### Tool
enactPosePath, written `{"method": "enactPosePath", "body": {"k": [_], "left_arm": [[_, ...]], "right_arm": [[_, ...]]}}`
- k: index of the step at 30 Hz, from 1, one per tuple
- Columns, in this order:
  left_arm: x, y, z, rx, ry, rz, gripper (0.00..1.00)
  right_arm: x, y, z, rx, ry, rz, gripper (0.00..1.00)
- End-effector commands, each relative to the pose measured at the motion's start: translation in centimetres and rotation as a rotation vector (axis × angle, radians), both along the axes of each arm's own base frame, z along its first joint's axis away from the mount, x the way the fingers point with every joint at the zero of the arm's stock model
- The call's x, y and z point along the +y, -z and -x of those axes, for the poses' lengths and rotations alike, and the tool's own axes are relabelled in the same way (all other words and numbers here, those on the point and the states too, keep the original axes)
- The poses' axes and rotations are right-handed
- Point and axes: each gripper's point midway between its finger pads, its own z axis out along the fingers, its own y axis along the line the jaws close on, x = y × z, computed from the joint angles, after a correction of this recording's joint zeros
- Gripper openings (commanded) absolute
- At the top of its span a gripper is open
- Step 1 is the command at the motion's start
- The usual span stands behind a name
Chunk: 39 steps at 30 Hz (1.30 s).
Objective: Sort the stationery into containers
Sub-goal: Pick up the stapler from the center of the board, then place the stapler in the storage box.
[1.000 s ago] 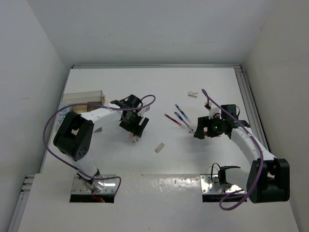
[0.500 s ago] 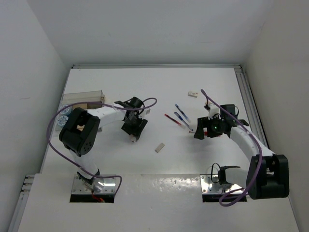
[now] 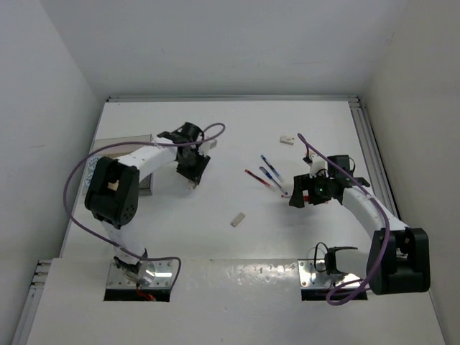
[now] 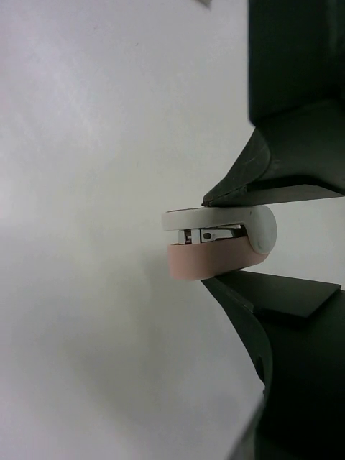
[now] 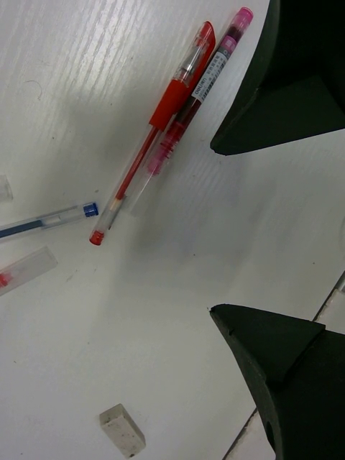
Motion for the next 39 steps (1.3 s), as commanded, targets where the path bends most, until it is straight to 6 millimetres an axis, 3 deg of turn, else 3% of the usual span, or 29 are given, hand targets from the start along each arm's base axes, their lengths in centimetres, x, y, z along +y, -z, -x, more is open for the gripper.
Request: {"method": "enactPosePath", "body": {"k": [1,4,8,11,20,31,39], "left_arm": [[3.8,-7.0,-4.3,-0.186,-0.079,0.048,0.32],[7.7,-11.4,-6.8,-0.282,-0.174,0.041,0.32],[13.3,-13.9,-8.5,-0.308,-0.299,0.004,0.32],[18.9,-13.8,-8.3,-0.293,-0.395,-0.024,0.31],[26.1,-11.3,-6.8,-0.226,-0.487,-0.076,0.33],[28.2,-6.3,-5.7,-0.117,-0.527,-0.124,0.35],[29.4,-4.4,-5.1,-0.071,-0.575,-0.172,0.38]], "right_arm": [[0.2,-1.3,-1.6,-0.063,-0.019,-0.008,0.83],[0.3,-1.7,-1.9,-0.067,-0.023,-0.013,0.83],[0.5,-2.2,-2.6,-0.073,-0.023,-0.03,0.83],[0.7,-2.2,-2.9,-0.08,-0.025,-0.038,0.83],[0.8,-1.2,-2.5,-0.065,-0.029,-0.042,0.83],[0.7,-0.5,-2.4,-0.047,-0.031,-0.04,0.83],[0.7,-0.3,-2.3,-0.034,-0.032,-0.036,0.83]]}}
